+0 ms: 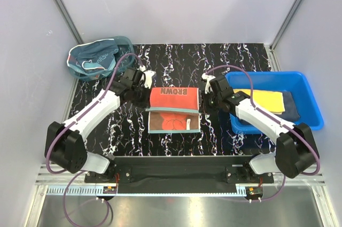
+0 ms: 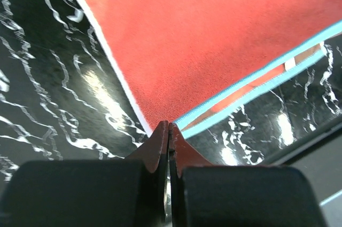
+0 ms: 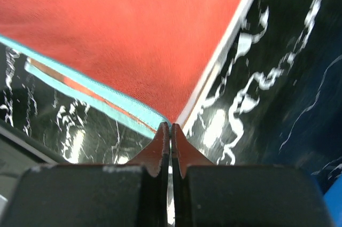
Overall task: Fold and stack the towels
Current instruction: Fold the towel
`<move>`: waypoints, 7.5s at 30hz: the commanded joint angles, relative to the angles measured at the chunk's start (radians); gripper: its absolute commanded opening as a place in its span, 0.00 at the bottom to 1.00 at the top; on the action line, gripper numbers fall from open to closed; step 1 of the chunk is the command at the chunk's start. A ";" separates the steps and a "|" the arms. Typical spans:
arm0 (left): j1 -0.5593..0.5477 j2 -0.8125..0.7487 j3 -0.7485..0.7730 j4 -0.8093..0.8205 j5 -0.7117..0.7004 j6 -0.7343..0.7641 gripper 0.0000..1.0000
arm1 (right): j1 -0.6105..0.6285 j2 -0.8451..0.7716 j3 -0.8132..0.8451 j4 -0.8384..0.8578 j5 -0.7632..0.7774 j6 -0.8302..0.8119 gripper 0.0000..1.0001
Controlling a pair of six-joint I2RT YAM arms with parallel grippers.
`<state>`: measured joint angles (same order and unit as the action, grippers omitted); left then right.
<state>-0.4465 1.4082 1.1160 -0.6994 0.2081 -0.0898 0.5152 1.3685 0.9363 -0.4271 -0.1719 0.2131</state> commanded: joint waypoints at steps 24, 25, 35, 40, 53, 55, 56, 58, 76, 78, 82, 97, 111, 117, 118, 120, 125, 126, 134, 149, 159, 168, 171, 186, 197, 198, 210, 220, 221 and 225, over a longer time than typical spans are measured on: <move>-0.034 0.078 -0.004 -0.091 -0.046 -0.138 0.37 | 0.031 -0.034 -0.051 -0.082 -0.049 0.157 0.41; -0.032 0.086 -0.018 -0.072 -0.035 -0.160 0.36 | 0.029 -0.028 -0.051 -0.067 -0.049 0.163 0.41; 0.024 0.224 0.109 0.063 -0.053 -0.245 0.41 | 0.029 0.193 0.062 0.022 0.001 0.114 0.37; 0.069 0.377 0.312 0.028 -0.042 -0.111 0.43 | -0.030 0.338 0.293 -0.076 -0.095 -0.058 0.42; 0.109 0.736 0.596 -0.023 -0.006 0.007 0.40 | -0.138 0.664 0.634 -0.107 -0.009 -0.185 0.24; 0.114 0.767 0.613 -0.026 -0.022 0.005 0.40 | -0.144 0.702 0.662 -0.122 -0.014 -0.192 0.24; 0.114 0.775 0.626 -0.031 -0.036 0.002 0.40 | -0.145 0.740 0.685 -0.125 -0.014 -0.201 0.24; 0.114 0.788 0.631 -0.031 -0.033 0.004 0.41 | -0.147 0.771 0.702 -0.130 -0.006 -0.207 0.23; 0.135 0.798 0.785 -0.176 0.031 0.226 0.45 | -0.195 0.719 0.780 -0.271 -0.210 -0.432 0.45; 0.135 0.814 0.789 -0.172 0.025 0.255 0.45 | -0.198 0.728 0.782 -0.271 -0.198 -0.443 0.46; 0.155 0.845 0.817 -0.173 0.034 0.286 0.45 | -0.211 0.767 0.818 -0.292 -0.196 -0.498 0.46; 0.173 0.910 0.831 -0.175 0.143 0.348 0.41 | -0.250 0.957 1.044 -0.507 -0.328 -0.667 0.50; 0.181 0.956 0.854 -0.181 0.146 0.374 0.26 | -0.267 1.021 1.072 -0.556 -0.330 -0.712 0.32; 0.183 0.982 0.893 -0.209 0.162 0.383 0.18 | -0.268 1.020 1.088 -0.558 -0.331 -0.724 0.23; 0.181 0.983 0.898 -0.210 0.166 0.383 0.15 | -0.267 1.020 1.090 -0.553 -0.331 -0.722 0.20; 0.183 0.986 0.901 -0.212 0.171 0.384 0.07 | -0.267 1.020 1.093 -0.546 -0.331 -0.725 0.12; 0.183 0.996 0.936 -0.235 0.165 0.387 0.00 | -0.268 1.009 1.096 -0.513 -0.319 -0.730 0.03; 0.183 0.992 0.941 -0.226 0.153 0.381 0.00 | -0.267 1.003 1.101 -0.500 -0.316 -0.730 0.00; 0.198 0.933 0.984 -0.197 0.131 0.325 0.00 | -0.267 0.914 1.082 -0.389 -0.293 -0.735 0.00; 0.196 0.713 0.841 -0.123 0.097 0.318 0.00 | -0.267 0.650 0.773 -0.079 -0.204 -0.727 0.00; 0.158 0.601 0.722 -0.127 0.085 0.311 0.00 | -0.254 0.477 0.544 0.077 -0.180 -0.669 0.00; 0.124 0.456 0.581 -0.114 0.053 0.299 0.00 | -0.230 0.342 0.349 0.149 -0.135 -0.614 0.00; 0.114 0.404 0.522 -0.088 0.057 0.286 0.00 | -0.215 0.297 0.289 0.171 -0.129 -0.590 0.00; 0.042 0.278 0.305 -0.066 0.059 0.248 0.00 | -0.162 0.179 0.081 0.203 -0.064 -0.497 0.00; -0.004 0.265 0.219 -0.057 0.059 0.216 0.00 | -0.121 0.138 -0.007 0.220 -0.006 -0.451 0.00; -0.006 0.271 0.220 -0.061 0.056 0.214 0.00 | -0.119 0.132 -0.007 0.217 -0.009 -0.439 0.00; -0.032 0.230 0.207 -0.120 0.019 0.171 0.00 | -0.075 0.044 -0.019 0.149 0.034 -0.394 0.00; -0.043 0.279 0.111 -0.091 0.057 0.105 0.21 | -0.012 0.103 -0.082 0.125 0.089 -0.334 0.12; -0.044 0.278 0.107 -0.084 0.053 0.104 0.25 | -0.003 0.100 -0.079 0.119 0.103 -0.327 0.13; -0.046 0.264 0.122 -0.112 -0.008 0.102 0.34 | 0.000 0.069 -0.051 0.076 0.103 -0.310 0.32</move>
<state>-0.4873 1.6863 1.2224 -0.8207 0.2409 0.0257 0.5079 1.4727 0.8509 -0.3233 -0.0956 -0.1219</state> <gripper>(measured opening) 0.326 0.298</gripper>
